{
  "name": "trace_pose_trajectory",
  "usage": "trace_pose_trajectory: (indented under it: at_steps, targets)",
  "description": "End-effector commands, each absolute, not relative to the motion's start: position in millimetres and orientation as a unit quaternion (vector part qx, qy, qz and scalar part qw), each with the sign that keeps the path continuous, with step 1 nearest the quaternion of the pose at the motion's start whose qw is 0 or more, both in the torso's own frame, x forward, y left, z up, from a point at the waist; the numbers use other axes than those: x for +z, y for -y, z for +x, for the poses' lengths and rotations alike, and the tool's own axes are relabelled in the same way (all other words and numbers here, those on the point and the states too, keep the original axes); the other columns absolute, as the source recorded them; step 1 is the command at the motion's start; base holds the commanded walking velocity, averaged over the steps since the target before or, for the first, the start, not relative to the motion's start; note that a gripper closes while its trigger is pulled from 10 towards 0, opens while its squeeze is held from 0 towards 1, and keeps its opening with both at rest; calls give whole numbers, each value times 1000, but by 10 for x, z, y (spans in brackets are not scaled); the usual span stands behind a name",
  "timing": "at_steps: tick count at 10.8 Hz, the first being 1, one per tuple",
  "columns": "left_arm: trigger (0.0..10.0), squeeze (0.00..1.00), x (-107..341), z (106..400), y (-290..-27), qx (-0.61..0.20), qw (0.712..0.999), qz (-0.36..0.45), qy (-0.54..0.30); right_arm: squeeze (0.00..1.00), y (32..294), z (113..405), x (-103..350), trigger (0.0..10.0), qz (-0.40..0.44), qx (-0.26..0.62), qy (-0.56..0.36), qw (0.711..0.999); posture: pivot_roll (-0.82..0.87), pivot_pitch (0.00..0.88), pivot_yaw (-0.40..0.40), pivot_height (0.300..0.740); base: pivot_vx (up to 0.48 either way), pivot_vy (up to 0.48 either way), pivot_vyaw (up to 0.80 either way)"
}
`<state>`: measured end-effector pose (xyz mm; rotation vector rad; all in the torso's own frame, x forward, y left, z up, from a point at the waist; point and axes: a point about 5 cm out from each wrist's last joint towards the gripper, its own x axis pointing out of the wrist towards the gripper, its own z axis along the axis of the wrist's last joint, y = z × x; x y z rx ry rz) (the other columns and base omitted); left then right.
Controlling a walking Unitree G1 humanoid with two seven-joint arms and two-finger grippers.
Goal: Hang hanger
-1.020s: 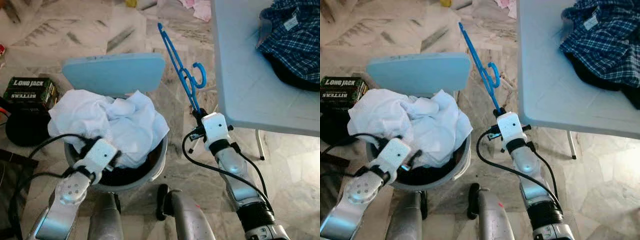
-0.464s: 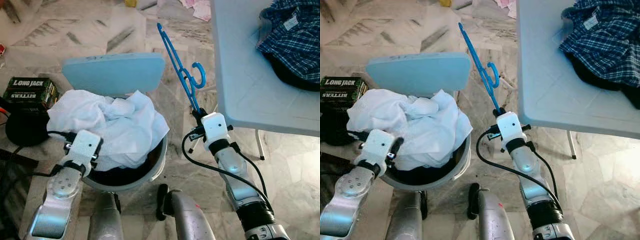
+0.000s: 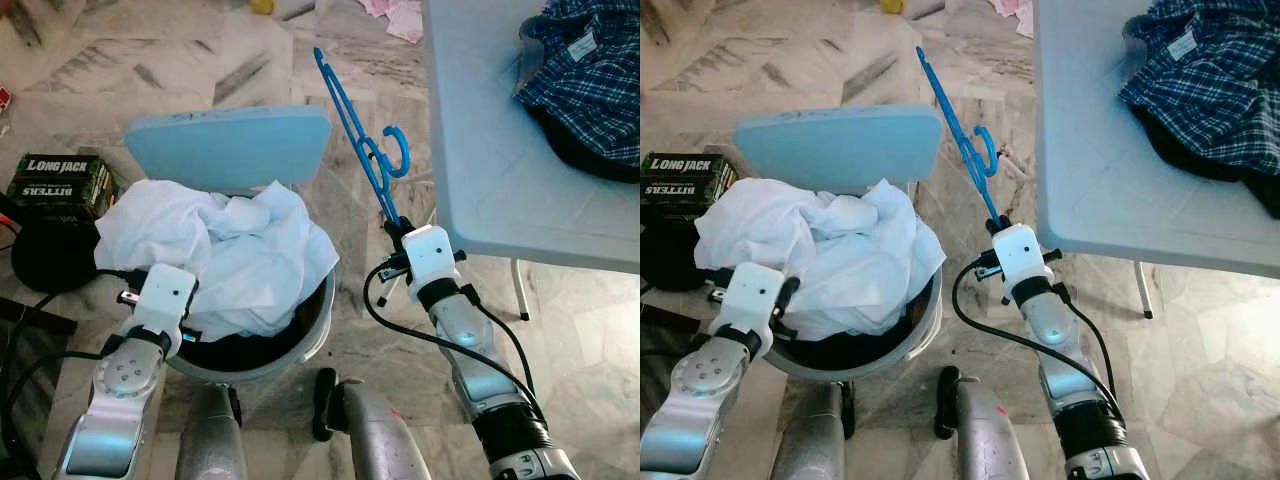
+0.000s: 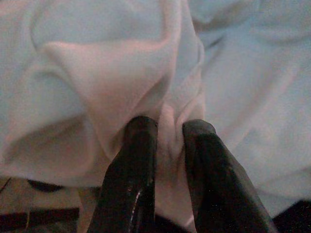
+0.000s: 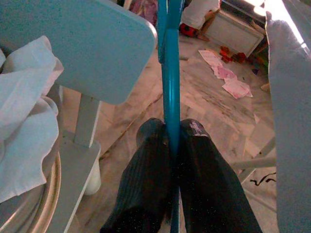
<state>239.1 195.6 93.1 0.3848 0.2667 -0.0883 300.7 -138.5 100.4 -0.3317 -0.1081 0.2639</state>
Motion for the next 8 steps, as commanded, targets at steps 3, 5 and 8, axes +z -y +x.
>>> trace_pose_trajectory:
  at_steps: [3,5,8]
  targets:
    - [0,0,1031,2469,-1876,-57,986,140,-76,0,1428,2991,968,10000,-166,122,51,977,101,294,-112,740,0,0,0]
    - [0,0,1072,2502,-1872,-48,991,110,-51,0,1446,2992,969,10000,-166,119,51,978,99,288,-111,740,0,0,0]
    - [0,0,1114,2524,-1858,-46,993,111,-18,0,1433,3000,964,10000,-166,118,53,978,102,278,-109,740,0,0,0]
